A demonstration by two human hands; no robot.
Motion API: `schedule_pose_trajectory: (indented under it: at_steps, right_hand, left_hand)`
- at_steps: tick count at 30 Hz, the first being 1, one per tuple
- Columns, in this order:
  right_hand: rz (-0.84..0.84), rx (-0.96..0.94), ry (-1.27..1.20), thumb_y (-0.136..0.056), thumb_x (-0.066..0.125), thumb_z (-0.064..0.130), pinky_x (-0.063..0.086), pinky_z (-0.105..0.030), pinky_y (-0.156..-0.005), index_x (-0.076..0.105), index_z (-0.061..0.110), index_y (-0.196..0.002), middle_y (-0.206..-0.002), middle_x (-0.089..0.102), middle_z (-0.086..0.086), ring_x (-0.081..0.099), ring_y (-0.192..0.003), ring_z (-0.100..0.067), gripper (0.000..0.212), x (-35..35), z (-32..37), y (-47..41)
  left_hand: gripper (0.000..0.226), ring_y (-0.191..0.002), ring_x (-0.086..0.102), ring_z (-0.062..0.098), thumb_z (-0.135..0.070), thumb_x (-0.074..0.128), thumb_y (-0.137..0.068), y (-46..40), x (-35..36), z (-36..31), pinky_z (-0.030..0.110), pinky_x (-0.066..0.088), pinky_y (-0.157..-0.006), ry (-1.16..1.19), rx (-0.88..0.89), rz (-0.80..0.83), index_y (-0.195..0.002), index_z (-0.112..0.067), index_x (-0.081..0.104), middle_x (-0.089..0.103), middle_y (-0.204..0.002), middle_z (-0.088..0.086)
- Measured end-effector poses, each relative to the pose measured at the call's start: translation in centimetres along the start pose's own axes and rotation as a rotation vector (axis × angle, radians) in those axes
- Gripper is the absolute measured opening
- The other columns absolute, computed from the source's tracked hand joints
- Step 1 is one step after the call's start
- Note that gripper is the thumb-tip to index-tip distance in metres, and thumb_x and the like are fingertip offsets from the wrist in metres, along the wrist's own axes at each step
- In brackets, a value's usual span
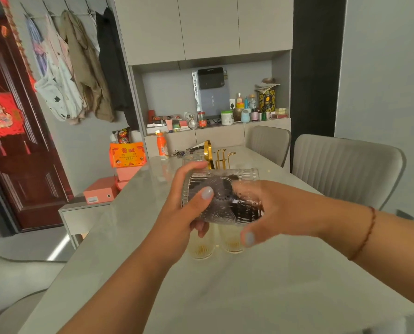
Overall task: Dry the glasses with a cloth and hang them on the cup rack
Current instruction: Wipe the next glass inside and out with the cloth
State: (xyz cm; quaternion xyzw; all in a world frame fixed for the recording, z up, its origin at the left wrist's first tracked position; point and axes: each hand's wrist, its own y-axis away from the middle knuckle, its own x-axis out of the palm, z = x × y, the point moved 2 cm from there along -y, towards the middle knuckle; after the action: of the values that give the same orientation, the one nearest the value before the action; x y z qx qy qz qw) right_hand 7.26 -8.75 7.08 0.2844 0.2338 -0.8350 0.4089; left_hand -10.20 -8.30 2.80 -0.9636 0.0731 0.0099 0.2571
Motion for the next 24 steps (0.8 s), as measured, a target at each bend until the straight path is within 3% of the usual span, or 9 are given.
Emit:
schedule_pose_trajectory:
  at_steps: [3, 5, 7, 9, 12, 15, 19, 21, 24]
  right_hand:
    - [-0.122, -0.088, 0.689, -0.061, 0.073, 0.067, 0.004, -0.032, -0.119, 0.054, 0.036, -0.123, -0.129, 0.056, 0.023, 0.038, -0.124, 0.014, 0.072, 0.2, -1.0, 0.0]
    - [-0.181, -0.176, 1.148, -0.062, 0.060, 0.080, -0.016, -0.049, -0.113, 0.041, 0.041, -0.135, -0.139, 0.051, 0.019, 0.032, -0.131, 0.005, 0.085, 0.8, -1.3, -0.1]
    - [-0.168, -0.168, 1.251, -0.063, 0.055, 0.083, -0.018, -0.053, -0.111, 0.031, 0.044, -0.141, -0.144, 0.045, 0.018, 0.032, -0.139, -0.005, 0.091, 1.4, -1.5, -0.3]
    - [-0.151, -0.142, 1.006, -0.061, 0.065, 0.077, -0.017, -0.045, -0.115, 0.031, 0.045, -0.141, -0.147, 0.037, 0.024, 0.022, -0.142, 0.000, 0.092, 1.7, -1.3, -0.2]
    - [-0.123, -0.066, 0.151, -0.059, 0.088, 0.034, 0.030, -0.008, -0.102, 0.058, 0.035, -0.116, -0.115, 0.062, 0.031, 0.046, -0.115, 0.019, 0.065, 1.1, -0.5, -0.2]
    - [0.002, 0.015, -0.498, -0.053, 0.085, 0.031, 0.046, -0.011, -0.086, 0.059, 0.018, -0.124, -0.121, 0.068, 0.001, 0.061, -0.113, -0.007, 0.077, 0.9, -1.2, -0.5]
    - [-0.038, 0.059, -0.567, -0.061, 0.080, 0.028, 0.047, -0.022, -0.096, 0.057, 0.012, -0.128, -0.132, 0.058, -0.017, 0.056, -0.123, -0.025, 0.073, 1.3, -2.4, -0.8]
    - [-0.083, 0.105, -0.501, -0.064, 0.083, 0.018, 0.048, -0.018, -0.093, 0.062, 0.021, -0.122, -0.122, 0.067, -0.002, 0.061, -0.115, -0.012, 0.062, 1.1, -3.1, -0.4]
    - [-0.112, 0.143, -0.430, -0.075, 0.074, 0.002, 0.049, -0.015, -0.083, 0.065, 0.024, -0.111, -0.106, 0.073, 0.008, 0.067, -0.100, -0.003, 0.043, 1.2, -3.3, -0.2]
  left_hand:
    - [0.086, -0.043, 0.049, 0.015, -0.074, 0.074, -0.057, 0.0, -0.4, 0.2, 0.021, 0.035, -0.037, 0.193, -0.221, -0.001, -0.120, -0.018, 0.059, 0.062, -0.068, 0.007]
    - [0.060, -0.035, 0.039, 0.010, -0.071, 0.066, -0.065, 0.1, -0.1, 0.5, 0.017, 0.024, -0.037, 0.272, -0.383, -0.001, -0.091, -0.017, 0.068, 0.051, -0.058, 0.006]
    - [0.042, -0.031, 0.031, 0.009, -0.059, 0.072, -0.071, 0.2, 0.2, 0.8, 0.016, 0.017, -0.038, 0.286, -0.408, -0.034, -0.080, -0.019, 0.065, 0.049, -0.060, 0.007]
    - [0.038, -0.030, 0.029, 0.008, -0.052, 0.071, -0.072, 0.0, 0.5, 0.9, 0.015, 0.017, -0.038, 0.272, -0.322, -0.106, -0.086, -0.018, 0.062, 0.053, -0.061, 0.007]
    - [0.054, -0.033, 0.041, 0.007, -0.052, 0.071, -0.061, -0.1, 0.7, 0.5, 0.014, 0.027, -0.035, 0.189, -0.125, -0.185, -0.098, -0.015, 0.060, 0.061, -0.067, 0.005]
    - [0.047, -0.047, 0.058, 0.006, -0.047, 0.069, -0.062, 0.2, 0.8, 0.3, 0.016, 0.037, -0.037, 0.084, 0.023, -0.153, -0.098, -0.021, 0.058, 0.066, -0.072, -0.002]
    - [0.049, -0.060, 0.063, 0.016, -0.059, 0.069, -0.061, 0.3, 0.1, 0.4, 0.025, 0.048, -0.044, -0.211, -0.035, -0.058, -0.104, -0.039, 0.057, 0.070, -0.085, -0.008]
    - [0.080, -0.097, 0.067, 0.008, -0.063, 0.079, -0.048, 0.4, -0.6, 0.4, 0.025, 0.056, -0.072, -0.369, -0.071, -0.031, -0.120, -0.051, 0.047, 0.064, -0.112, -0.018]
    - [0.118, -0.129, 0.035, -0.004, -0.068, 0.084, -0.038, 0.8, -0.5, -0.6, 0.022, 0.030, -0.106, -0.963, 0.100, 0.007, -0.139, -0.051, 0.024, 0.035, -0.136, -0.027]
